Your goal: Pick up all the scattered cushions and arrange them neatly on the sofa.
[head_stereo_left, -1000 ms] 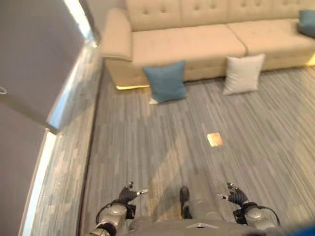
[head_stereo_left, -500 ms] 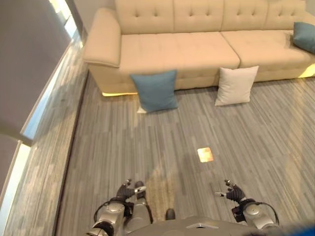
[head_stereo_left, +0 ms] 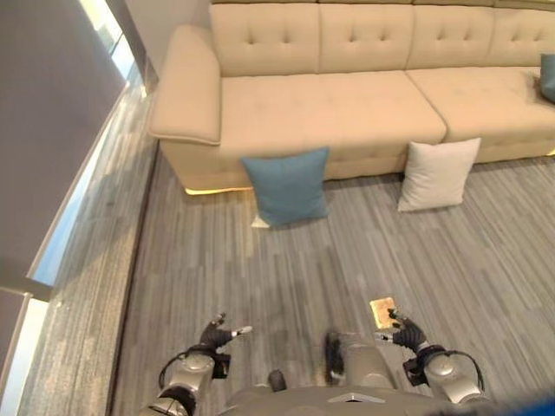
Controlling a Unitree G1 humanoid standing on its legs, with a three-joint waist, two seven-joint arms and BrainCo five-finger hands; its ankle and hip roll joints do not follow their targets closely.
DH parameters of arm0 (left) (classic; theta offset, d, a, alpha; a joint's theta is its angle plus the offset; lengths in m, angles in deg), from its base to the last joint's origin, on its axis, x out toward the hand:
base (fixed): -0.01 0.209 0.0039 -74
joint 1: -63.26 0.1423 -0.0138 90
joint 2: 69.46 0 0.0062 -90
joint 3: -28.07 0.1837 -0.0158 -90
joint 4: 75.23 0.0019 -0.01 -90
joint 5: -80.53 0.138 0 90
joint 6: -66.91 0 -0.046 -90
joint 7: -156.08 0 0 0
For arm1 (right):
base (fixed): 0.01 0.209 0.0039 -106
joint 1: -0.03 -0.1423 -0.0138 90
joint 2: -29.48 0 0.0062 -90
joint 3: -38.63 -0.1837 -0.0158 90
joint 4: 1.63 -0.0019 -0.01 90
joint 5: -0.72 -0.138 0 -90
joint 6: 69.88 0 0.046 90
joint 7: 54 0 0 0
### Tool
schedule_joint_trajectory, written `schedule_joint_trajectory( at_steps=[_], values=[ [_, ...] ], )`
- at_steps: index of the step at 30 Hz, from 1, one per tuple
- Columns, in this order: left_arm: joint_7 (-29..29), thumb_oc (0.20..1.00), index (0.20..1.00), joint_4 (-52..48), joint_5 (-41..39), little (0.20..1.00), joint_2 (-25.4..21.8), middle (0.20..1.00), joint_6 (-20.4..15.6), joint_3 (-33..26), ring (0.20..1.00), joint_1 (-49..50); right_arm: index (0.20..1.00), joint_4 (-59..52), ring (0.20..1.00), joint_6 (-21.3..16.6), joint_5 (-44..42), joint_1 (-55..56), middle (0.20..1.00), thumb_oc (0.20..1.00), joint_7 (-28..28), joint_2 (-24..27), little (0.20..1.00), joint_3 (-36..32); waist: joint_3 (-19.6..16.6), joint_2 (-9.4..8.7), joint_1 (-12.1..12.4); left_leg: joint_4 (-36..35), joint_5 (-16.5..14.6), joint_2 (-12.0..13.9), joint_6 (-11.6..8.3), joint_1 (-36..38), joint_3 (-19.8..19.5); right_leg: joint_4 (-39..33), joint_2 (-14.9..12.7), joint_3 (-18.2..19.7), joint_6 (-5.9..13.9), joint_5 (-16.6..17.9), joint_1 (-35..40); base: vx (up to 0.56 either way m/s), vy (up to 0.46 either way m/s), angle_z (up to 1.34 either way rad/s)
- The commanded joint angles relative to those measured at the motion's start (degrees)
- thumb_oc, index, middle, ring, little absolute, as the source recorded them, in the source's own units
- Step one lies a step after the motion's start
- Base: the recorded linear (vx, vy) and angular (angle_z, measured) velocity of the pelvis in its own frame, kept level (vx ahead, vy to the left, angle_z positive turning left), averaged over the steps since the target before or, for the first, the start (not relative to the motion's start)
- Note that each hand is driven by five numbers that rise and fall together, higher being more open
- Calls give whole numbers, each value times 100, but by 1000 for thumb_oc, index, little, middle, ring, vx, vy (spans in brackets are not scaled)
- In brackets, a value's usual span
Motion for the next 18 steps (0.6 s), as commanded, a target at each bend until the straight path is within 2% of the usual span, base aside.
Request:
schedule_joint_trajectory(
  at_steps=[1, 2, 3, 5, 6, 7, 8, 10, 11, 12, 13, 14, 15, 16, 18],
  values=[
    [6, 1000, 1000, -62, 174, 1000, -8, 1000, -173, -24, 1000, 0, 1000, -126, 1000, -145, 8, -115, 1000, 1000, 32, 241, 1000, -27, -14, 2, -251, 606, -42, 25, -374, 186, -219, -439, 141, 7, 110, 654, 831, 366, -105, 56],
    [10, 1000, 1000, -30, 204, 1000, 14, 1000, -184, -24, 1000, 45, 1000, -143, 1000, -137, 18, -58, 1000, 1000, 66, 248, 1000, -30, -49, -9, -270, 722, -63, 27, -414, 247, -269, -383, 137, 55, 52, 716, 901, 644, -305, 69],
    [-6, 1000, 1000, -66, 170, 1000, 64, 1000, -201, 42, 1000, 97, 1000, -134, 1000, -144, -29, 79, 1000, 1000, 107, 310, 1000, -102, -127, 14, -332, 1750, 578, 192, -831, 102, -336, -281, 226, 177, -215, 733, 1270, 583, -329, 74],
    [-40, 1000, 1000, -157, 128, 1000, 53, 1000, -194, 79, 1000, 90, 1000, -99, 1000, -158, -85, 118, 1000, 1000, 105, 353, 1000, -122, -117, -132, -279, 2952, 1231, 419, -1077, -441, -187, -349, 175, 123, -402, 618, 1607, 355, -274, 77],
    [-40, 1000, 1000, -158, 128, 1000, 53, 1000, -193, 79, 1000, 90, 1000, -100, 1000, -158, -85, 118, 1000, 1000, 105, 354, 1000, -122, -120, -120, -287, 2995, 1210, 436, -1083, -467, -198, -349, 187, 111, -407, 618, 1602, 193, -188, 69],
    [-38, 1000, 1000, -217, 101, 1000, 28, 1000, -182, 103, 1000, 65, 1000, -150, 1000, -167, -129, 130, 1000, 1000, 104, 384, 1000, -105, -101, -185, -253, 3427, 1416, 514, -1137, -653, -178, -363, 239, 174, -526, 526, 1752, 318, -234, -10],
    [-13, 1000, 1000, -255, 11, 1000, 21, 1000, -156, 109, 1000, 22, 1000, -47, 1000, -126, -207, 118, 1000, 1000, 84, 395, 1000, -111, -86, -302, -131, 3801, 1318, 657, -1060, -1040, 90, -424, 231, 195, -636, 331, 2046, 398, -256, -48],
    [-33, 1000, 1000, -271, -14, 1000, 33, 1000, -162, 119, 1000, 16, 1000, 9, 1000, -117, -219, 115, 1000, 1000, 93, 383, 1000, -98, -84, -325, -86, 3775, 1241, 723, -1000, -1215, 193, -441, 233, 223, -644, 263, 2169, 304, -99, -45],
    [-39, 1000, 1000, -293, -18, 1000, 36, 1000, -165, 136, 1000, 39, 1000, 68, 1000, -114, -217, 142, 1000, 1000, 98, 369, 1000, -84, -89, -354, 12, 3338, 1035, 802, -888, -1462, 334, -482, 248, 269, -622, 97, 2389, 460, 13, -22],
    [-30, 1000, 1000, -365, -5, 1000, 40, 1000, -162, 158, 1000, 97, 1000, 40, 1000, -112, -181, 175, 1000, 1000, 88, 377, 1000, -80, -99, -327, 79, 2543, 877, 840, -783, -1640, 354, -493, 282, 351, -559, -70, 2553, 583, 54, -15],
    [-6, 1000, 1000, -401, -34, 1000, 41, 1000, -166, 150, 1000, 128, 1000, 59, 1000, -115, -164, 169, 1000, 1000, 64, 403, 1000, -65, -57, -298, 133, 2005, 884, 847, -765, -1688, 244, -491, 306, 398, -512, -178, 2678, 346, 78, -25],
    [-6, 1000, 1000, -402, -34, 1000, 40, 1000, -165, 150, 1000, 128, 1000, 59, 1000, -115, -164, 169, 1000, 1000, 64, 402, 1000, -65, -66, -303, 131, 1979, 905, 839, -764, -1687, 246, -492, 300, 399, -512, -174, 2667, 301, 107, -45],
    [19, 1000, 1000, -433, -109, 1000, 64, 1000, -172, 163, 1000, 157, 1000, 89, 1000, -128, -156, 126, 1000, 1000, 13, 405, 1000, -69, -33, -248, 219, 1290, 1066, 868, -806, -1792, -43, -459, 344, 491, -475, -322, 2811, 257, 90, -50],
    [38, 1000, 1000, -431, -141, 1000, 68, 1000, -172, 175, 1000, 152, 1000, 118, 1000, -125, -151, 95, 1000, 1000, -1, 410, 1000, -69, -18, -234, 234, 1167, 1178, 911, -845, -1832, -109, -422, 356, 493, -458, -381, 2860, 258, 90, -58],
    [-3, 1000, 1000, -396, -155, 1000, 79, 1000, -147, 151, 1000, 185, 1000, 100, 1000, -128, -168, 115, 1000, 1000, 11, 388, 1000, -96, -59, -211, 238, 985, 1183, 907, -849, -1743, -44, -321, 364, 535, -435, -469, 2937, 269, 120, -71]
  ],
)
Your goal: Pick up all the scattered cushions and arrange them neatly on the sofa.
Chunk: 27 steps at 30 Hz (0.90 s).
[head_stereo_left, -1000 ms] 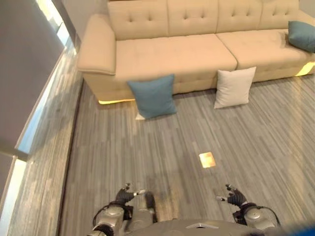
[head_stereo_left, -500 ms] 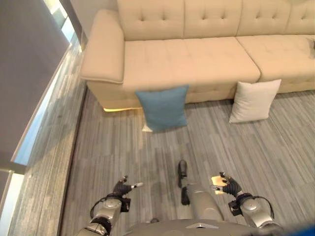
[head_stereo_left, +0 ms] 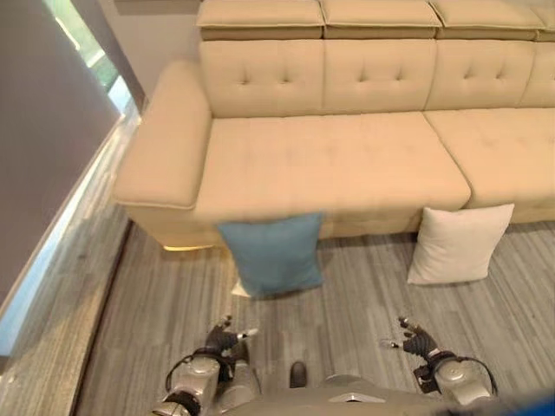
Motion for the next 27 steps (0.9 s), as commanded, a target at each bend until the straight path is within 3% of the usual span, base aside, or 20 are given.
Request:
schedule_joint_trajectory(
  at_steps=[1, 4, 5, 9, 11, 13, 15, 16, 18, 20, 22, 25, 27],
  values=[
    [8, 1000, 1000, -167, -24, 1000, -80, 1000, -113, 17, 1000, -100, 1000, -418, 1000, -135, -143, 161, 1000, 1000, -52, 198, 1000, -138, -23, 105, -73, 390, -215, -42, 152, 541, 160, 787, -718, -35, 488, -493, -385, 368, 186, -72],
    [4, 1000, 1000, -82, 1, 1000, -79, 1000, -113, 1, 1000, -72, 1000, -400, 1000, -143, -102, 164, 1000, 1000, -36, 134, 1000, -120, -116, 104, -52, 379, -426, -273, 298, 729, 134, 1209, -867, 30, 621, -480, -443, 251, 203, -47],
    [0, 1000, 1000, -77, 47, 1000, -114, 1000, -113, -18, 1000, -83, 1000, -402, 1000, -145, -69, 115, 1000, 1000, -23, 85, 1000, -105, -153, 101, -24, 368, -600, -419, 443, 850, 193, 1589, -998, 89, 738, -371, -565, 223, 249, 55],
    [39, 1000, 1000, -175, 55, 1000, -208, 1000, -112, -54, 1000, -120, 1000, -474, 1000, -151, -61, 15, 1000, 1000, -24, 41, 1000, -63, -109, 124, 5, 335, -755, -552, 640, 1040, 272, 2382, -1162, 113, 950, 32, -982, 101, 144, -2],
    [40, 1000, 1000, -219, 25, 1000, -296, 1000, -118, -129, 1000, -125, 1000, -504, 1000, -157, -56, -104, 1000, 1000, -43, -12, 1000, -51, -58, 208, 53, 247, -829, -573, 711, 1208, 356, 2808, -1325, -181, 1030, 205, -1253, 90, 134, 35],
    [39, 1000, 1000, -221, 10, 1000, -315, 1000, -122, -142, 1000, -111, 1000, -509, 1000, -160, -43, -125, 1000, 1000, -45, -21, 1000, -27, -61, 230, 43, 189, -820, -599, 711, 1278, 322, 2765, -1276, -244, 1000, 165, -1293, 80, 70, -2],
    [9, 1000, 1000, -184, 14, 1000, -349, 1000, -130, -172, 1000, -109, 1000, -489, 1000, -174, -67, -169, 1000, 1000, -36, -14, 1000, -1, -93, 247, -13, 60, -794, -651, 693, 1414, 238, 2366, -944, -262, 898, -102, -1322, 88, 17, 22],
    [9, 1000, 1000, -184, 14, 1000, -349, 1000, -130, -172, 1000, -109, 1000, -489, 1000, -174, -67, -170, 1000, 1000, -36, -14, 1000, -1, -92, 247, -14, 59, -794, -651, 693, 1416, 237, 2366, -944, -263, 898, -102, -1319, 72, -9, 3],
    [-18, 1000, 1000, -142, 47, 1000, -373, 1000, -145, -142, 1000, -105, 1000, -499, 1000, -198, -71, -200, 1000, 1000, -47, -17, 1000, 31, -113, 234, -12, 2, -800, -671, 654, 1448, 213, 1847, -798, -516, 754, -288, -1312, 13, -45, -19],
    [-61, 1000, 1000, -122, 134, 1000, -346, 1000, -157, -65, 1000, -139, 1000, -550, 1000, -238, -128, -126, 1000, 1000, -52, -2, 1000, -15, -156, 155, -89, 93, -774, -730, 556, 1361, 213, 1280, -645, -281, 673, -319, -1048, -1, -58, 7],
    [-66, 1000, 1000, -291, 96, 1000, -346, 1000, -158, -27, 1000, -165, 1000, -582, 1000, -237, -165, -51, 1000, 1000, -107, 53, 1000, -76, -108, 77, -92, 615, -570, -638, 317, 1073, 411, 984, -674, -355, 575, -239, -864, -39, -54, 59],
    [-93, 1000, 1000, -391, 102, 1000, -343, 1000, -157, 13, 1000, -168, 1000, -584, 1000, -227, -178, -15, 1000, 1000, -125, 102, 1000, -67, -74, 19, -97, 1068, -631, -529, 212, 891, 497, 771, -671, -368, 480, -178, -749, -56, -20, 48],
    [-101, 1000, 1000, -385, 87, 1000, -291, 1000, -142, 21, 1000, -162, 1000, -482, 1000, -213, -206, 25, 1000, 1000, -112, 97, 1000, -74, -73, -92, -149, 1375, -782, -136, 174, 863, 810, 508, -826, -511, 458, -113, -644, -49, 69, 30]
  ],
)
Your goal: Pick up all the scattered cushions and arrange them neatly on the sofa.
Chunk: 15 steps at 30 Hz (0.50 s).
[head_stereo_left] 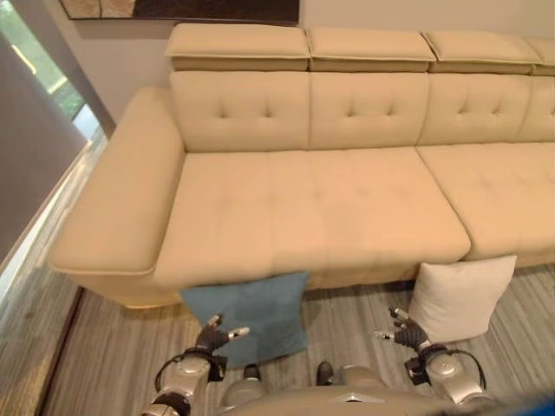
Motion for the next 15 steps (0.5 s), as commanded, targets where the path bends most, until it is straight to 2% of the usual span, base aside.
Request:
schedule_joint_trajectory(
  at_steps=[1, 5, 8, 9, 12, 13, 15],
  values=[
    [-52, 1000, 1000, -240, 74, 1000, 2, 1000, -147, 11, 1000, -95, 1000, -106, 1000, -150, -204, -101, 1000, 1000, -65, 185, 1000, -36, 110, -188, -141, 942, -711, 128, 200, 26, 525, -1105, 116, 47, 486, 539, 723, -2, 143, 11],
    [-8, 1000, 1000, -239, 10, 1000, 53, 1000, -177, 21, 1000, -82, 1000, -97, 1000, -119, -190, -112, 1000, 1000, -46, 208, 1000, -14, -9, -142, -139, 361, -489, 537, 74, 148, 196, -1254, -60, -22, 617, 516, 710, 45, 189, 12],
    [32, 1000, 1000, -233, -24, 1000, 81, 1000, -186, 51, 1000, -69, 1000, -118, 1000, -104, -164, -111, 1000, 1000, -54, 230, 1000, -26, -18, -90, -128, 30, -377, 664, 16, 148, -54, -1267, -136, 1, 678, 456, 744, 74, 194, 10],
    [37, 1000, 1000, -177, -48, 1000, 100, 1000, -185, 79, 1000, -90, 1000, -121, 1000, -87, -159, -133, 1000, 1000, -58, 263, 1000, -65, -5, -39, -128, -105, -388, 660, -5, 146, -248, -1238, -221, 72, 735, 428, 777, 98, 272, -6],
    [37, 1000, 1000, -144, -35, 1000, 122, 1000, -169, 91, 1000, -94, 1000, -139, 1000, -68, -142, -145, 1000, 1000, -34, 253, 1000, -101, -25, 19, -155, -241, -485, 584, -10, 248, -228, -1185, -350, 116, 809, 439, 791, 129, 352, -15],
    [40, 1000, 1000, -152, 16, 1000, 40, 1000, -195, 131, 1000, -190, 1000, -135, 1000, -68, -182, -196, 1000, 1000, -27, 164, 1000, -101, 28, -20, -151, -92, -651, 355, 89, 177, -201, -994, -625, 242, 940, 570, 661, 149, 497, -12],
    [61, 1000, 1000, -172, 20, 1000, -19, 1000, -198, 110, 1000, -234, 1000, -174, 1000, -59, -178, -226, 1000, 1000, -37, 102, 1000, -82, 55, -42, -111, -66, -794, 190, 219, 162, -127, -846, -765, 342, 1023, 618, 516, 74, 383, -22]
  ],
)
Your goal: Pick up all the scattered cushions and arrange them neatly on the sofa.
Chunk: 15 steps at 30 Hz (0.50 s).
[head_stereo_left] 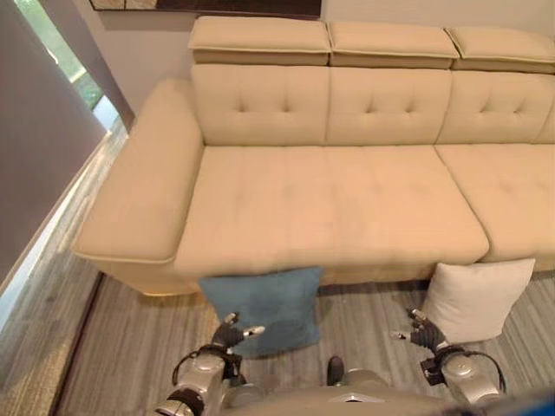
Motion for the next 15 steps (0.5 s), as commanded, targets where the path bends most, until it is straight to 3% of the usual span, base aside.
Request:
schedule_joint_trajectory(
  at_steps=[1, 3, 7, 10, 11, 13, 14, 15],
  values=[
    [119, 1000, 1000, -235, 14, 1000, -273, 1000, -199, -151, 1000, -174, 1000, -133, 1000, -111, -182, -256, 1000, 1000, -34, -108, 1000, 161, 136, -199, 4, 699, -312, -72, 120, -521, -135, -177, -287, 189, 405, 7, 462, 12, 267, -32],
    [188, 1000, 1000, -284, 19, 1000, -361, 1000, -197, -205, 1000, -234, 1000, -78, 1000, -113, -196, -398, 1000, 1000, -64, -187, 1000, 216, 231, -192, 60, 680, -367, -191, 239, -524, 3, 99, -368, 219, 477, 202, 175, -20, 229, -37],
    [190, 1000, 1000, -340, -24, 1000, -446, 1000, -209, -285, 1000, -220, 1000, -201, 1000, -142, -172, -498, 1000, 1000, -73, -221, 1000, 278, 280, -113, 126, 480, -344, -251, 322, -435, 201, 439, -367, -109, 461, 244, -42, 28, 146, -63],
    [186, 1000, 1000, -463, -74, 1000, -446, 1000, -250, -340, 1000, -163, 1000, -325, 1000, -202, -200, -434, 1000, 1000, -75, -156, 1000, 325, 321, -70, -19, 221, -306, -486, 397, -214, 119, 429, 420, 258, 317, -34, -276, 152, 157, -20],
    [222, 1000, 1000, -441, -59, 1000, -466, 1000, -264, -330, 1000, -185, 1000, -360, 1000, -230, -208, -417, 1000, 1000, -72, -138, 1000, 351, 335, -81, -38, 205, -325, -531, 398, -212, 102, 307, 476, 176, 221, -106, -199, 80, 32, -13],
    [218, 1000, 1000, -459, -61, 1000, -465, 1000, -296, -322, 1000, -212, 1000, -353, 1000, -246, -231, -419, 1000, 1000, -102, -145, 1000, 320, 349, -93, -14, 252, -337, -540, 396, -256, 85, 173, 420, 67, 220, -117, -157, 55, -18, 32],
    [254, 1000, 1000, -579, -78, 1000, -437, 1000, -323, -270, 1000, -269, 1000, -337, 1000, -264, -263, -384, 1000, 1000, -115, -146, 1000, 323, 330, -121, -111, 283, -354, -594, 402, -313, -4, 72, 593, 459, 152, -118, -212, 75, -44, 62],
    [310, 1000, 1000, -716, -116, 1000, -469, 1000, -354, -307, 1000, -293, 1000, -311, 1000, -263, -252, -393, 1000, 1000, -166, -125, 1000, 300, 353, -138, -49, 296, -367, -601, 398, -347, 1, 8, 559, 369, 151, -80, -202, 49, -74, 58]
  ],
)
